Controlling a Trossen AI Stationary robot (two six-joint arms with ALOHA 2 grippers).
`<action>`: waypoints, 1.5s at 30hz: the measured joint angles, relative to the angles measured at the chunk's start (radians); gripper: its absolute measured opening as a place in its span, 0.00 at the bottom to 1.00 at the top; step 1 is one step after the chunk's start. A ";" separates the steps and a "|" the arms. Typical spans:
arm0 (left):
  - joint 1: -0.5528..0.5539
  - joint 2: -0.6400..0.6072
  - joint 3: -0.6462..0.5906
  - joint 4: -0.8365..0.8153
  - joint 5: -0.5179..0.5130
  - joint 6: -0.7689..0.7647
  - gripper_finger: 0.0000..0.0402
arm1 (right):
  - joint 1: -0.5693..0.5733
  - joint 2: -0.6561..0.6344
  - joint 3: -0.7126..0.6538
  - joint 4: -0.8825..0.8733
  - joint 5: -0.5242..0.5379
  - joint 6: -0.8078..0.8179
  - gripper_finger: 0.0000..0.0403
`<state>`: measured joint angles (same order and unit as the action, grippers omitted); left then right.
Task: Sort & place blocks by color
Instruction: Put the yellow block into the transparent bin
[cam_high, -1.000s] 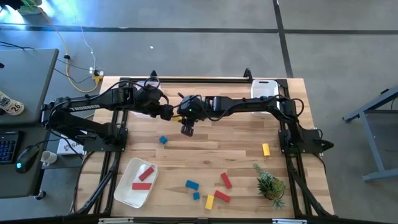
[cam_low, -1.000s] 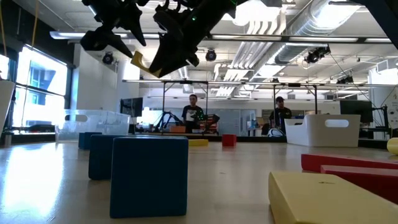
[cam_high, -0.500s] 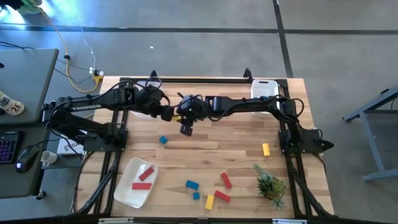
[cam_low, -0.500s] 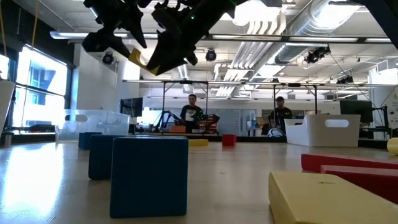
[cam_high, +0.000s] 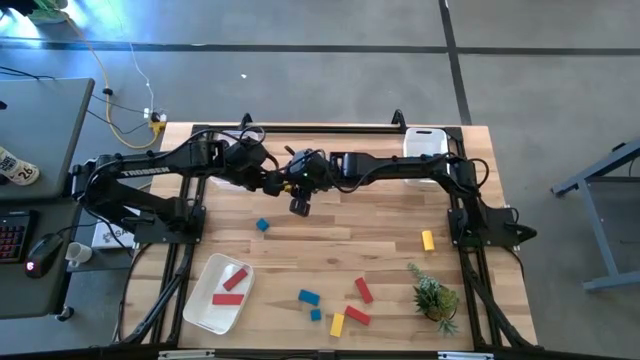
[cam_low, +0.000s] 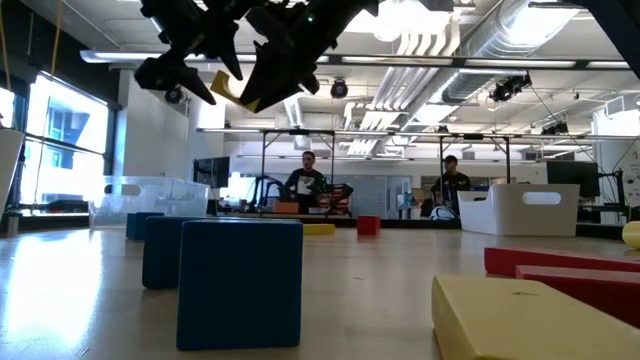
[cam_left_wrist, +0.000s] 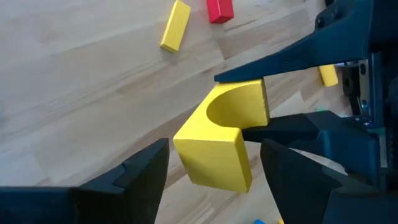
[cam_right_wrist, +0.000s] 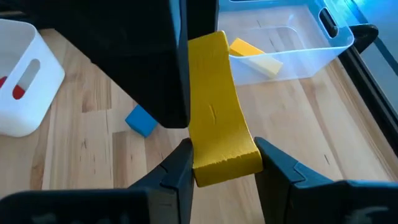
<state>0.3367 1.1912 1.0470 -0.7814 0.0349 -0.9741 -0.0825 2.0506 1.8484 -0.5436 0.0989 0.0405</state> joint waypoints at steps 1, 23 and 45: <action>0.002 0.000 0.000 0.001 0.000 0.000 0.60 | 0.000 0.000 0.000 -0.001 -0.004 0.003 0.27; 0.008 0.001 0.000 0.019 -0.017 0.027 0.29 | 0.004 0.000 0.000 0.008 0.018 0.031 0.27; 0.035 0.004 -0.001 -0.111 -0.171 0.159 0.28 | 0.004 -0.001 0.007 -0.049 0.083 0.098 0.63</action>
<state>0.3716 1.1954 1.0458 -0.8920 -0.1362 -0.8156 -0.0780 2.0499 1.8553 -0.5929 0.1818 0.1380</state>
